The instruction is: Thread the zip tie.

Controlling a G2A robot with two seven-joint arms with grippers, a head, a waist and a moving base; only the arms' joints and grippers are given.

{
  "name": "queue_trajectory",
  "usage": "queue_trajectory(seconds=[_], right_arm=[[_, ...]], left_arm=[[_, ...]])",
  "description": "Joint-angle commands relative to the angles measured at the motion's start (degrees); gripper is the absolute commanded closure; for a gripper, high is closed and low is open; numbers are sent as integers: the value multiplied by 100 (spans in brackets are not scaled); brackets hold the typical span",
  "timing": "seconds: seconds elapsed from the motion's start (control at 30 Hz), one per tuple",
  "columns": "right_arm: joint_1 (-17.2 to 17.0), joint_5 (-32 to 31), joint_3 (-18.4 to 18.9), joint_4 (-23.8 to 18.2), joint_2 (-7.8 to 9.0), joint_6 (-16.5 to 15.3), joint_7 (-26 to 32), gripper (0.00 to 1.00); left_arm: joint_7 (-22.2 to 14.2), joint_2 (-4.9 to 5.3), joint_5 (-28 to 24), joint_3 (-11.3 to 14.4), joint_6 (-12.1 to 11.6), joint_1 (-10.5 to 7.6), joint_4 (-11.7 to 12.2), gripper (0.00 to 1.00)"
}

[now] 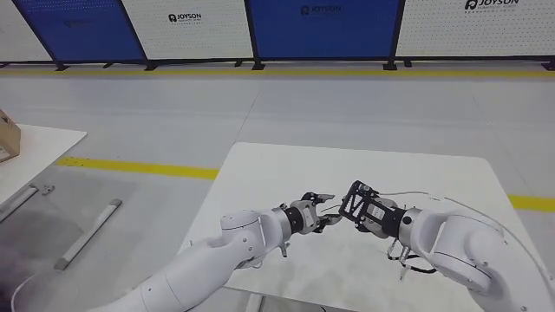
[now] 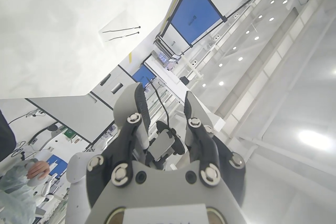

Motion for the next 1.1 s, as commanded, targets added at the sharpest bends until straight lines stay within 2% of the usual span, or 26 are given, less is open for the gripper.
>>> queue_trajectory(seconds=[0.0,0.13,0.27,0.47,0.77,0.8,0.83,0.87,0.9,1.0,1.07], right_arm=[[0,0,0,0,0,0,0,100],[0,0,0,0,0,0,0,100],[0,0,0,0,0,0,0,100],[0,0,0,0,0,0,0,100],[-45,-3,7,11,-4,20,-71,100],[-75,-16,23,15,-6,16,-108,92],[-101,-3,55,21,-10,9,-124,55],[-120,29,91,20,-11,20,-140,3],[-145,94,138,11,-12,26,-185,0],[-257,253,356,47,12,42,-262,0],[-417,438,561,98,43,83,-397,0]], left_arm=[[-18,-4,0,-6,0,2,-19,73],[-85,6,0,-9,0,14,-57,81],[-108,29,0,-5,0,14,-67,82],[-119,59,0,-6,0,3,-92,100],[-146,105,36,59,0,-13,-125,100],[-141,109,52,66,0,-16,-128,100],[-135,114,71,74,0,-17,-133,100],[-125,118,94,78,0,-19,-136,100],[-101,122,137,76,0,-21,-135,100],[24,128,480,67,-27,-7,-145,100],[162,126,1120,144,-148,31,-184,100]])
